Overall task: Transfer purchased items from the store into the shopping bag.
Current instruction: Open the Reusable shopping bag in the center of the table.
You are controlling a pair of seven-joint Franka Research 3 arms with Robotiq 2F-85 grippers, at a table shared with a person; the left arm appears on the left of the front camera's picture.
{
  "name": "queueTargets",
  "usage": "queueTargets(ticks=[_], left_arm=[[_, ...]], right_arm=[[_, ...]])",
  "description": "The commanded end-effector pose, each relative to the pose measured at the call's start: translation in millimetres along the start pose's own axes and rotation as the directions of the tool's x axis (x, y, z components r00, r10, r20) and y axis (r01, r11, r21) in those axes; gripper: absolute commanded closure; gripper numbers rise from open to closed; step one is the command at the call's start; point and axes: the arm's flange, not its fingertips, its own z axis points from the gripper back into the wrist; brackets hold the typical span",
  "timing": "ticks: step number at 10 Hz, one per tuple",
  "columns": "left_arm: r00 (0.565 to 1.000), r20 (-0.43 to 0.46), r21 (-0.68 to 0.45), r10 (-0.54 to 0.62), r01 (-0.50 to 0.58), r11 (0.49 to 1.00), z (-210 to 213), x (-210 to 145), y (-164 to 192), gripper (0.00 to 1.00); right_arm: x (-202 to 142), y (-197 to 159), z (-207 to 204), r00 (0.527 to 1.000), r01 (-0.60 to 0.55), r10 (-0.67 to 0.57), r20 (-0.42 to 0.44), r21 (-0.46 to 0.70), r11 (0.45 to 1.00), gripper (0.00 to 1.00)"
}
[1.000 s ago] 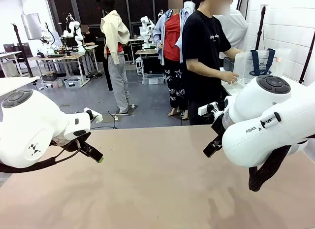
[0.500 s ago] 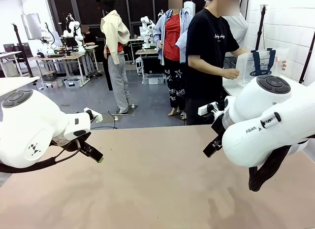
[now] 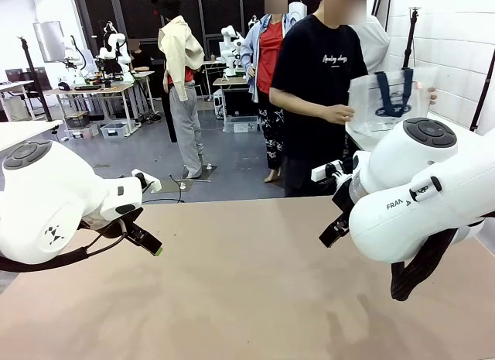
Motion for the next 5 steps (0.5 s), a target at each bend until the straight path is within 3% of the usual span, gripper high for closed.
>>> queueTargets(ticks=[1,5], left_arm=[[1.0,0.0,0.001,0.002,-0.002,1.0,0.1,-0.3,1.0,0.0],[1.0,0.0,0.001,0.002,-0.002,1.0,0.1,-0.3,1.0,0.0]], right_arm=[[0.0,0.0,0.0,1.0,0.0,0.0,0.0,0.0,1.0,0.0],[0.0,0.0,0.0,1.0,0.0,0.0,0.0,0.0,1.0,0.0]])
